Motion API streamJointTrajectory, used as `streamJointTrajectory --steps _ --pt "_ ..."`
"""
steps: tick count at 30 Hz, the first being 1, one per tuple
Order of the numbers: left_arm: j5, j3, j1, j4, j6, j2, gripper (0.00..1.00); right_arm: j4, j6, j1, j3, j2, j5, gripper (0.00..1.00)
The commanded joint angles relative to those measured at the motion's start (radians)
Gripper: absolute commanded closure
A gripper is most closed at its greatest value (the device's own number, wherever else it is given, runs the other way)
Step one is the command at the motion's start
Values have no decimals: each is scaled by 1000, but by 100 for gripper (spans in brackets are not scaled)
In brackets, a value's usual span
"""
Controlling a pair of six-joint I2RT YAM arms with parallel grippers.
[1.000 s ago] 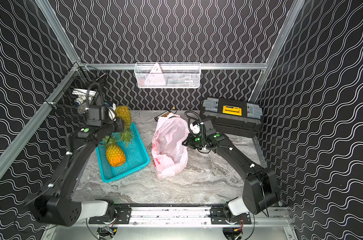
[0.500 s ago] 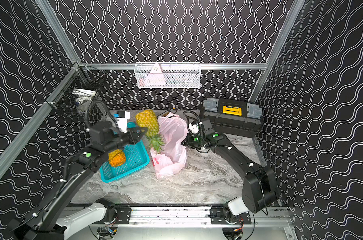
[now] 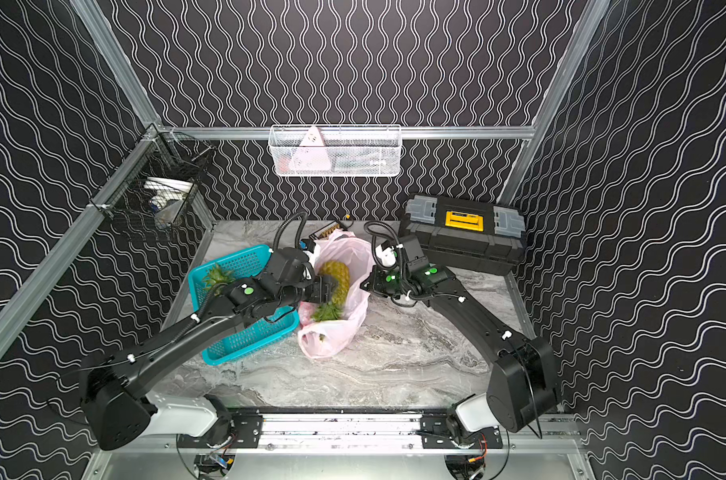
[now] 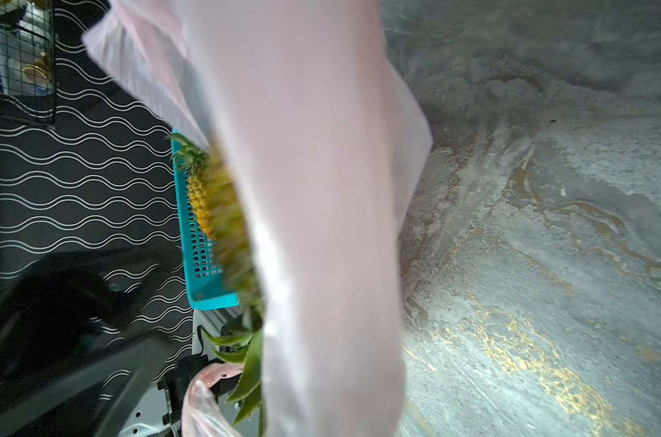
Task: Place the pineapple into a plastic bag & tie a knot
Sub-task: Place the pineapple in the plastic bag, then pick up the pineapple from the basket.
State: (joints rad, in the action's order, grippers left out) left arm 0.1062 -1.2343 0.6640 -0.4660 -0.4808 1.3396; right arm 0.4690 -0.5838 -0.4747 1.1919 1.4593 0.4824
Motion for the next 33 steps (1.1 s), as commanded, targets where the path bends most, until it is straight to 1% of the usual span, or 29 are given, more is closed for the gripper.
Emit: streamJointTrajectory --steps 1,3,4,6,7,8,9,10,12,14,16,17,20,23,26,28,31,33 --pt "119 -47 -1 -88 83 -31 17 0 1 -3 3 12 -6 100" --pt "149 -74 -1 -135 109 -44 16 -11 -2 -2 -1 19 3 100" --pt "184 -83 0 -163 115 -54 16 -17 -3 -4 -3 24 6 100" --pt "299 -89 -6 -214 125 -79 14 -18 0 -3 -3 26 8 100" --pt "378 -82 -20 -239 119 -96 9 -18 2 -4 -4 27 10 100" --pt "443 -67 -52 -256 113 -114 4 -18 5 -3 -5 27 13 100" --pt "468 -47 -97 -261 112 -131 1 -18 9 -4 -6 25 15 100" --pt "463 -18 -169 -253 119 -152 1 -21 10 -3 -10 24 17 100" --pt "380 33 -352 -233 122 -174 1 -30 9 -3 -18 22 27 100" --pt "304 74 -520 -210 122 -160 1 -44 5 -4 -27 20 39 100" --pt "270 92 -619 -197 120 -110 1 -57 0 -5 -33 25 51 100" --pt "257 93 -654 -194 118 -75 1 -62 -1 -5 -34 27 56 100" --pt "236 104 -741 -168 110 15 1 -69 0 -13 -33 36 69 100" --pt "212 128 -815 -116 115 76 1 -83 -2 -21 -39 39 73 100" --pt "178 106 -877 -100 105 172 1 -99 -8 -28 -48 37 78 100" --pt "126 83 -900 -84 95 236 1 -105 -12 -35 -53 39 79 100" --pt "82 60 -899 -48 97 311 1 -110 -14 -41 -53 41 79 100" --pt "84 45 -900 -47 97 353 1 -111 -13 -42 -54 39 75 100"
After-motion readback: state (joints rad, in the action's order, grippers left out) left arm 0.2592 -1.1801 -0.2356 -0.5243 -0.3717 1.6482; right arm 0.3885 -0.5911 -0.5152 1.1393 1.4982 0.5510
